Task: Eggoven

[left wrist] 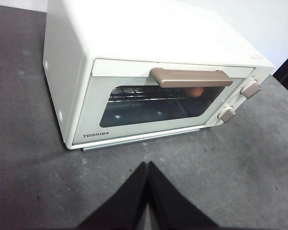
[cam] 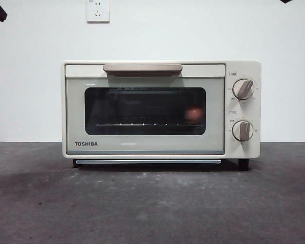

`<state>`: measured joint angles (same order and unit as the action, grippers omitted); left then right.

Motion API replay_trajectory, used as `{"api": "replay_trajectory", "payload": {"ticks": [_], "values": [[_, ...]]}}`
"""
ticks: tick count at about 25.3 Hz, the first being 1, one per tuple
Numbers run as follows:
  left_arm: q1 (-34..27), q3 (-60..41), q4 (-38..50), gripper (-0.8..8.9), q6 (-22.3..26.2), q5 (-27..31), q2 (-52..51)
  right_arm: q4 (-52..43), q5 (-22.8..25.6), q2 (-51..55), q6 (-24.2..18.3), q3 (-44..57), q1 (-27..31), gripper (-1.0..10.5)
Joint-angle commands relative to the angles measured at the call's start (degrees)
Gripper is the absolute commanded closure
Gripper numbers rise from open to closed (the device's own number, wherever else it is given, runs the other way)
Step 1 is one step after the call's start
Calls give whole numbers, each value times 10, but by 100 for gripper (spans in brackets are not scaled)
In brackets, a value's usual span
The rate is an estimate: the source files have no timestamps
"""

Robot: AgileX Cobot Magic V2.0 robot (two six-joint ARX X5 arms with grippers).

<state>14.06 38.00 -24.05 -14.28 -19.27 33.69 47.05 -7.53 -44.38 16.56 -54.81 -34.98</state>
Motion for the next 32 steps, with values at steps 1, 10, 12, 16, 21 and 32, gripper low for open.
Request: {"api": "replay_trajectory", "payload": {"ticks": [1,10,12,16,21,32], "values": [[2,12,5,806,7,3,3,-16,2,2,-6,-4,-5,942],[2,12,5,806,7,3,3,-20,2,11,-6,-4,-5,942],[2,12,5,806,10,3,3,-20,2,11,-6,-4,-5,942],[-3,8,16,806,128,9,-1,-20,2,11,-6,-4,-5,942],[-55,-12,72,806,194,78,-47,-20,1,11,-6,-4,-5,942],[-144,-198,211,806,202,132,-210,-20,2,11,-6,-4,-5,942]]}}
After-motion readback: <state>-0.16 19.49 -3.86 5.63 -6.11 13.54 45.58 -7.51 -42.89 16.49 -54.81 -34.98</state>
